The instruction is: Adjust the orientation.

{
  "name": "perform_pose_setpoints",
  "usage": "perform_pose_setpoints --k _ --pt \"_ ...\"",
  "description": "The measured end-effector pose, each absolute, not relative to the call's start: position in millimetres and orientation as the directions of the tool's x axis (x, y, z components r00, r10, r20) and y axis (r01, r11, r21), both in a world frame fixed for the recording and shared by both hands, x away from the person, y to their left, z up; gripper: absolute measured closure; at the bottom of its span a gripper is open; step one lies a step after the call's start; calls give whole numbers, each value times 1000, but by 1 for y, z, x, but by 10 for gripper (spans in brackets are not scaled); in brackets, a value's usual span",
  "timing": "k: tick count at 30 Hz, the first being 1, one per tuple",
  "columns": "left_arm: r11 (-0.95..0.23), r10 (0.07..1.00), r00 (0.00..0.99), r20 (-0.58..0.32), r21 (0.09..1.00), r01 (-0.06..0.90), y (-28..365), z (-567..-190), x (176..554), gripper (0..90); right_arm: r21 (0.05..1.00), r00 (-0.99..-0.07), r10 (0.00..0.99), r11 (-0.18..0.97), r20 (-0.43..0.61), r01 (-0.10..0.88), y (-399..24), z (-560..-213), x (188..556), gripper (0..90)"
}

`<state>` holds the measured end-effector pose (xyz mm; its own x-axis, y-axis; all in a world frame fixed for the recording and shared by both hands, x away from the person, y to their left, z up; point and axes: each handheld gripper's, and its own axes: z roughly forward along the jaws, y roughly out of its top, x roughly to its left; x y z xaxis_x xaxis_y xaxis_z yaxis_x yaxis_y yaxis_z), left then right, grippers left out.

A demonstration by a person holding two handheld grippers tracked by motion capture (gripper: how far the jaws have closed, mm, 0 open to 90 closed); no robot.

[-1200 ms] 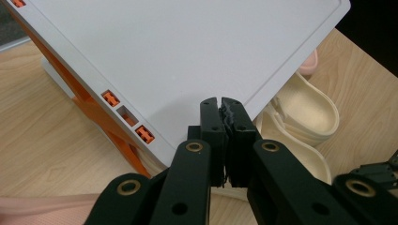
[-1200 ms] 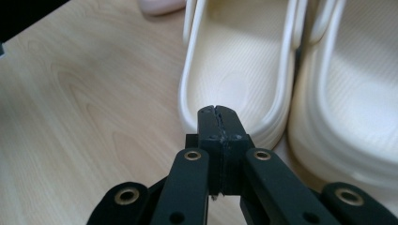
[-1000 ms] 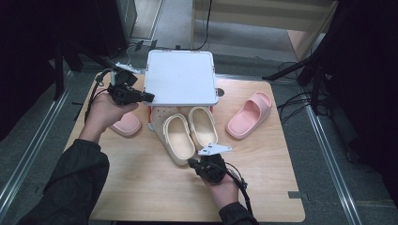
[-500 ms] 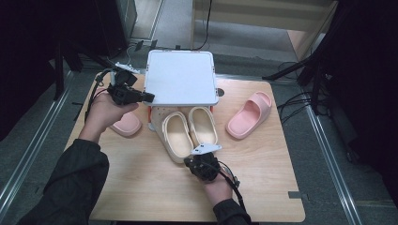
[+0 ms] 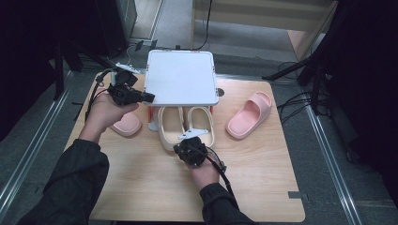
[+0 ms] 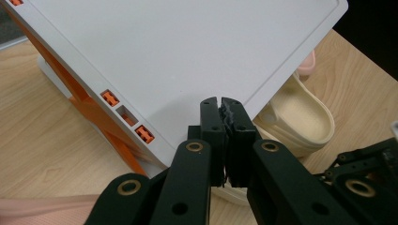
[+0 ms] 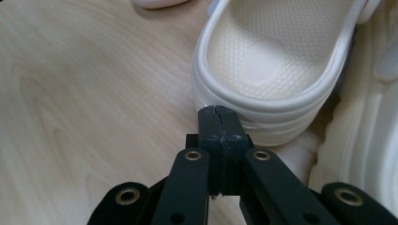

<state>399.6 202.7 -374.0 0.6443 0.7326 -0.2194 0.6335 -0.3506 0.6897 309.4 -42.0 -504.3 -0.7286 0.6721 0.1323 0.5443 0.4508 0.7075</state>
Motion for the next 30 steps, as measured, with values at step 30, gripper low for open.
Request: perform_pose_setpoints --k 30 --pt "-344 739 636 -222 687 640 203 -374 399 878 734 -657 735 353 166 580 -5 -504 371 900"
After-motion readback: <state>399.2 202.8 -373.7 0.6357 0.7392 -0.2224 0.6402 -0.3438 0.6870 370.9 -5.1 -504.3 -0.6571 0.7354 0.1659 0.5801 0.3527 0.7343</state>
